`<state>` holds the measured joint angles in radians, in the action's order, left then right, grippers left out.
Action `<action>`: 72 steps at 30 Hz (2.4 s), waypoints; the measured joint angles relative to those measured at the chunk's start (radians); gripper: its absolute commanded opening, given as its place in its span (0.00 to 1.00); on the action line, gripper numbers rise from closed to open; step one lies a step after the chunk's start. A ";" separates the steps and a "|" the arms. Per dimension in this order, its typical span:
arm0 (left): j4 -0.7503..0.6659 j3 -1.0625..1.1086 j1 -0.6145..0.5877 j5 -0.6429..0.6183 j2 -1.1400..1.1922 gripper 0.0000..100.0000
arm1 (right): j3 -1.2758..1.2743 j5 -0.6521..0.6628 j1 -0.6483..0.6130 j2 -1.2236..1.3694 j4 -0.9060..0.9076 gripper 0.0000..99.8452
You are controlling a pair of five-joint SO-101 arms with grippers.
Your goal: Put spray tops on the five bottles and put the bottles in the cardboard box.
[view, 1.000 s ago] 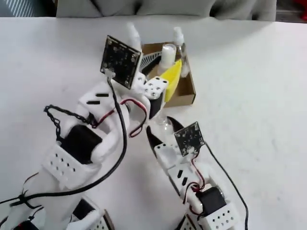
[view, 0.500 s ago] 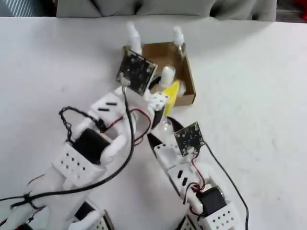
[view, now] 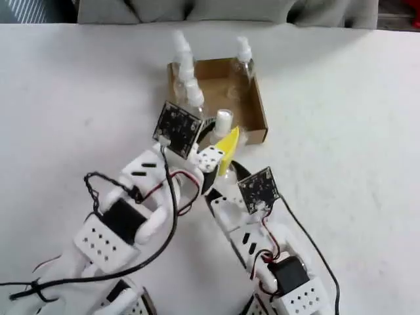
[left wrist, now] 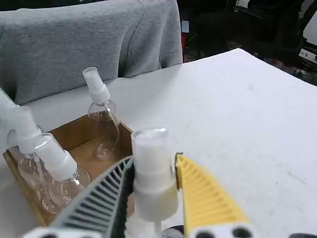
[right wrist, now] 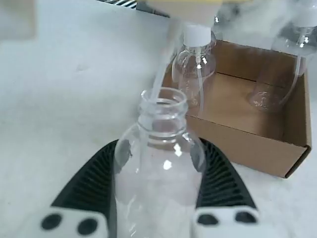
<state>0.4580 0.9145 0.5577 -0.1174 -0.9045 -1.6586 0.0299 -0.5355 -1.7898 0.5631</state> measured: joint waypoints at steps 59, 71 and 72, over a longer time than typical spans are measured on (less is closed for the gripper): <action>0.127 0.183 0.020 0.006 -0.385 0.38 | 0.000 0.000 0.072 -0.005 -0.009 0.02; 0.279 0.183 0.023 0.006 -0.520 0.07 | 0.000 0.000 0.209 -0.005 -0.068 0.02; 0.279 0.192 0.023 0.006 -0.520 0.05 | 0.000 0.000 0.219 -0.005 -0.078 0.02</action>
<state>0.7373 1.1063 0.5808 -0.1112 -1.4246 -1.6586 0.0299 -0.3161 -1.7944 0.4849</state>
